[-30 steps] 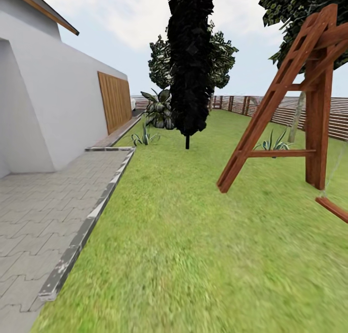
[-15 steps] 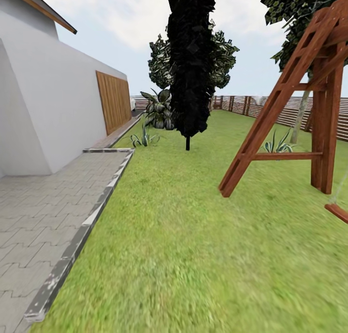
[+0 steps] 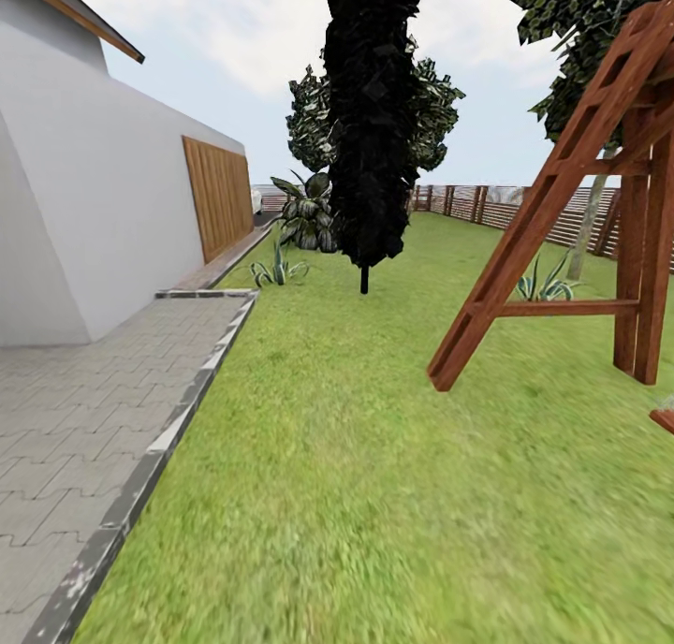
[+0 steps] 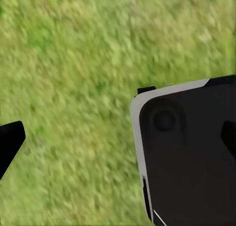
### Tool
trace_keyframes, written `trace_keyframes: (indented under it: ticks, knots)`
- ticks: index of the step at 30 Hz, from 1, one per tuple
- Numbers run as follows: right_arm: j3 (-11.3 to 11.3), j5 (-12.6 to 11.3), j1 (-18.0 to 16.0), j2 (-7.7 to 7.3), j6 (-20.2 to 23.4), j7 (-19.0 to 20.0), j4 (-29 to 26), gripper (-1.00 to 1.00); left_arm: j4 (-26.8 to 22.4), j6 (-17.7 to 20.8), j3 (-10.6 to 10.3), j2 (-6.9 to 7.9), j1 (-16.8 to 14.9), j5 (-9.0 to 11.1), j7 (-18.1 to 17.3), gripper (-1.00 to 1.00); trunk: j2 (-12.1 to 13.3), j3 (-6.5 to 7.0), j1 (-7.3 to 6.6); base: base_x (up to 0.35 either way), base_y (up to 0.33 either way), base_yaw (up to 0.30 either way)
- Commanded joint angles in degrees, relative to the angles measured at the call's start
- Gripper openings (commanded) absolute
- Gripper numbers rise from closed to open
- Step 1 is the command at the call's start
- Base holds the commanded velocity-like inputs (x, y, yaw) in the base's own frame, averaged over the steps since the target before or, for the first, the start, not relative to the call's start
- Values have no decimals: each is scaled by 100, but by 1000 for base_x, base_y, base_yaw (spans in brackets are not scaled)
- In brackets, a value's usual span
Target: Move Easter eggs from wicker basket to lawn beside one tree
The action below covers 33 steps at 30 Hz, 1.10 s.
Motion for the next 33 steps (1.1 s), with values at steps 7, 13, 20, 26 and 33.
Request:
trace_keyframes:
  ticks: [7, 13, 20, 26, 33]
  knots:
    - [19, -2, 1, -1, -8, 2, -7, 100, 3, -21, -29, -1, -4, -1, 8, 100, -7, -9, 6, 336, 0, 0]
    - [19, -2, 1, -1, -8, 2, -7, 100, 3, -21, -29, 0, -4, -1, 8, 100, -7, -9, 6, 336, 0, 0]
    - [19, -2, 1, -1, -8, 2, -7, 100, 3, -21, -31, 3, -4, -1, 8, 100, -7, -9, 6, 337, 0, 0]
    - [19, -2, 1, -1, -8, 2, -7, 100, 3, -20, -30, 1, -4, -1, 8, 100, -7, -9, 6, 337, 0, 0]
    - [19, -2, 1, -1, -8, 2, -7, 100, 3, -21, -29, -1, -4, -1, 8, 100, -7, -9, 6, 337, 0, 0]
